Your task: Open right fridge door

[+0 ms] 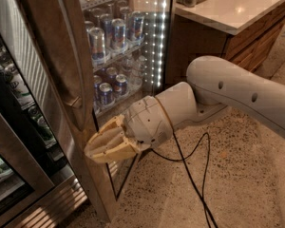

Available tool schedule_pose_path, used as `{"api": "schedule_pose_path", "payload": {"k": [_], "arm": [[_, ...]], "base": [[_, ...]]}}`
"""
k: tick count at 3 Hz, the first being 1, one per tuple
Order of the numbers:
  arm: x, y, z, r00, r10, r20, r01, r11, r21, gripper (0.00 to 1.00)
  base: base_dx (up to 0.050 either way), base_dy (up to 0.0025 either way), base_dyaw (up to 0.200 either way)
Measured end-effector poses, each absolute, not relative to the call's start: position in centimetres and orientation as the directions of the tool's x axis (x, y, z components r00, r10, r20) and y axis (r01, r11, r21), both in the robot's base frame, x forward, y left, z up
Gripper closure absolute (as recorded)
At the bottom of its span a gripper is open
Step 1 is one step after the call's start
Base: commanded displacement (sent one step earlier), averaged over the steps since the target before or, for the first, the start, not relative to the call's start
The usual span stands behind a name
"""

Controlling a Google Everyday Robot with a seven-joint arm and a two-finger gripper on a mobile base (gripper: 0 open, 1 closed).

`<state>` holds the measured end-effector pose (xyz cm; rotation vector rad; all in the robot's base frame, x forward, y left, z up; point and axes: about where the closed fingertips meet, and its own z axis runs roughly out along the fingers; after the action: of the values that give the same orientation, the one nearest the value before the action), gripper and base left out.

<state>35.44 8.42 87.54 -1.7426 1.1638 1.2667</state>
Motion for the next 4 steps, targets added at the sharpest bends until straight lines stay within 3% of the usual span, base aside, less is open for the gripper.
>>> {"api": "schedule_pose_path", "payload": {"k": [2,3,4], "arm": [[33.9,8.5,87.1,0.138,-0.267,-0.954,-0.925,-0.38,-0.027,1.0],[30.6,8.4,85.0,0.157,-0.274,-0.949,-0.92,-0.391,-0.039,1.0],[30.6,8.4,84.9,0.157,-0.275,-0.949,-0.919,-0.391,-0.039,1.0]], "base": [[0.0,0.0,0.0],[0.0,0.0,0.0],[-0.05,-0.00004,0.0]]}}
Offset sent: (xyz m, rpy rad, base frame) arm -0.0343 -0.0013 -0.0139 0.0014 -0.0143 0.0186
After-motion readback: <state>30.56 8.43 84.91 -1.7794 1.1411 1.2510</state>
